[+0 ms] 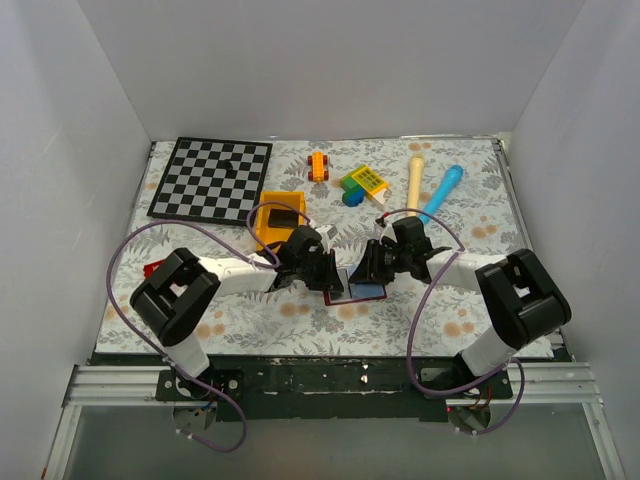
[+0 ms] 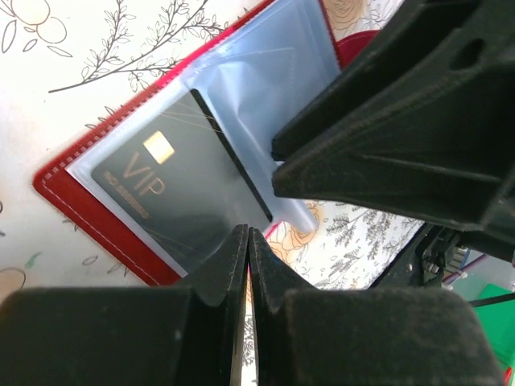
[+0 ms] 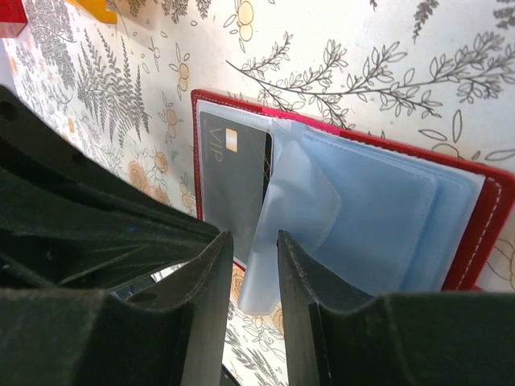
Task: Put the credit cards into the card holder
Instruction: Insert the credit card into the card holder.
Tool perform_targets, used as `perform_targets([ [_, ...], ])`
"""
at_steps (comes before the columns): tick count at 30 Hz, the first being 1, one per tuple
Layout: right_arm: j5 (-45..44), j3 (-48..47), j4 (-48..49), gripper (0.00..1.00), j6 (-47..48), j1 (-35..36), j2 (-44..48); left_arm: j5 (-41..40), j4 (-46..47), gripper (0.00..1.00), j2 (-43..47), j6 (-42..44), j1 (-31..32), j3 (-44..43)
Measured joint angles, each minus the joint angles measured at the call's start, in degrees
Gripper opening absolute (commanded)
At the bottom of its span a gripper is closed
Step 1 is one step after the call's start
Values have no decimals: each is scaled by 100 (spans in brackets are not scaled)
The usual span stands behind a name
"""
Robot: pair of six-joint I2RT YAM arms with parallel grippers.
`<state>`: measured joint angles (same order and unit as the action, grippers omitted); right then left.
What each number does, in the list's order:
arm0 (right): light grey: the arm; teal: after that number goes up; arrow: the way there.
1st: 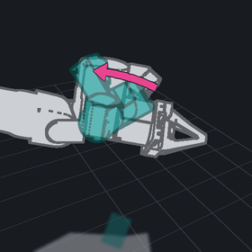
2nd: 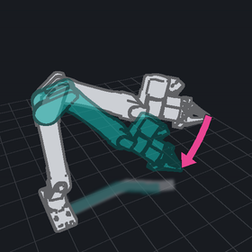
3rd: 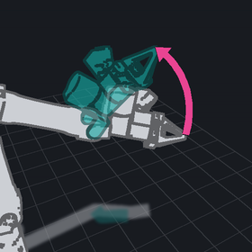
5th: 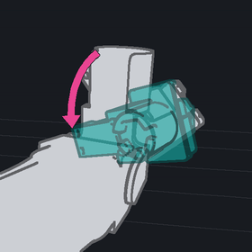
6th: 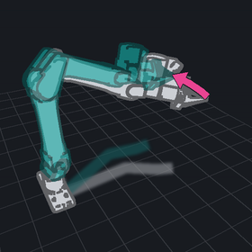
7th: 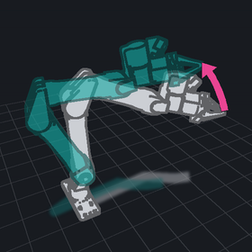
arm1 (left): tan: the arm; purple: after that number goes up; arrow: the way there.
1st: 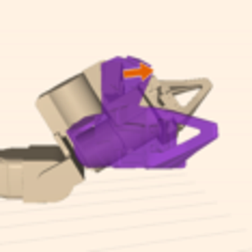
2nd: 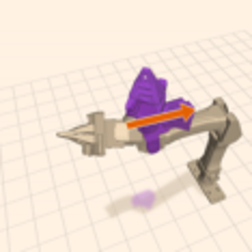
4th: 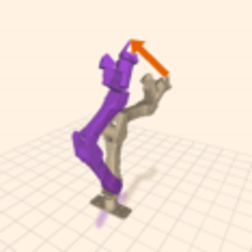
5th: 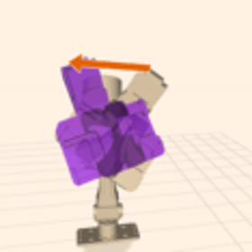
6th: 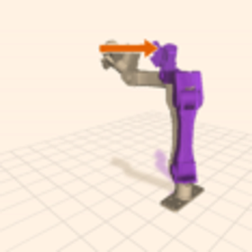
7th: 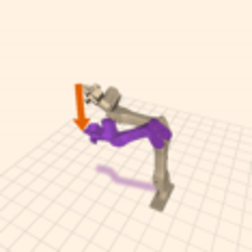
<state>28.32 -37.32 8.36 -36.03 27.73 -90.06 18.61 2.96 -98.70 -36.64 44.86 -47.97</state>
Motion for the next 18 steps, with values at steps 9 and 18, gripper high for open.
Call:
perform_targets([
  [9,173,-122,149,37,-42,2,-188,-151,-44,1,431,-4,0,284],
  [18,192,-149,186,38,-42,2,-221,-505,-212,8,627,-85,-35,619],
])
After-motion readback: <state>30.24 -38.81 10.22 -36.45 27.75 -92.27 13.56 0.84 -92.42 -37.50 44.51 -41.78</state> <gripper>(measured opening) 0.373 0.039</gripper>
